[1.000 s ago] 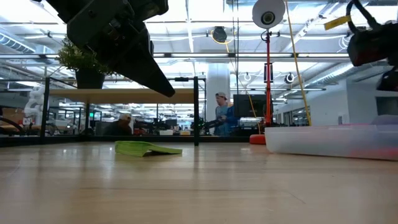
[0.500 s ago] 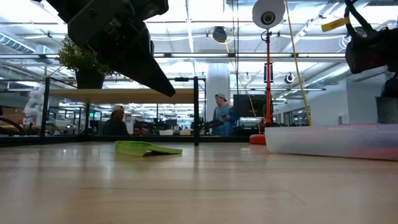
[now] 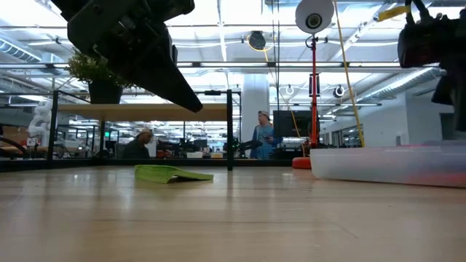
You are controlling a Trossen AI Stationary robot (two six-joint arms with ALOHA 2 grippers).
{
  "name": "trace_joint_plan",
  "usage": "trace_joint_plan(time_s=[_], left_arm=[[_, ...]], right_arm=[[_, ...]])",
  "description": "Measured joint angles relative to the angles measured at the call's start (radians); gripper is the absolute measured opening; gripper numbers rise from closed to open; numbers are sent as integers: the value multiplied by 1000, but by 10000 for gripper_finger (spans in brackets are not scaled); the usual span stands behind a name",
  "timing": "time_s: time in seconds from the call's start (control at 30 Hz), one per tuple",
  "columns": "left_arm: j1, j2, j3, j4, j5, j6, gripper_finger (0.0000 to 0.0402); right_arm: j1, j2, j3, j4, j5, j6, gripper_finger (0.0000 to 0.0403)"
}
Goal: Pack school essentials
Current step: Put the purple sticky notes into the pink supply box
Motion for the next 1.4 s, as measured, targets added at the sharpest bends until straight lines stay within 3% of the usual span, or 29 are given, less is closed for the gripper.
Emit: trace_joint_plan(time_s=[0.23, 0.67, 1.4], left_arm=[[5, 0, 0, 13, -4, -1, 49], [8, 0, 0, 28, -27, -2, 49], [15, 0, 0, 27, -31, -31, 49]], right_arm=[[-69, 16, 0, -5, 174, -102, 0], [-255, 104, 0, -7, 64, -283, 0], [-266, 206, 0, 35, -26, -390, 0]])
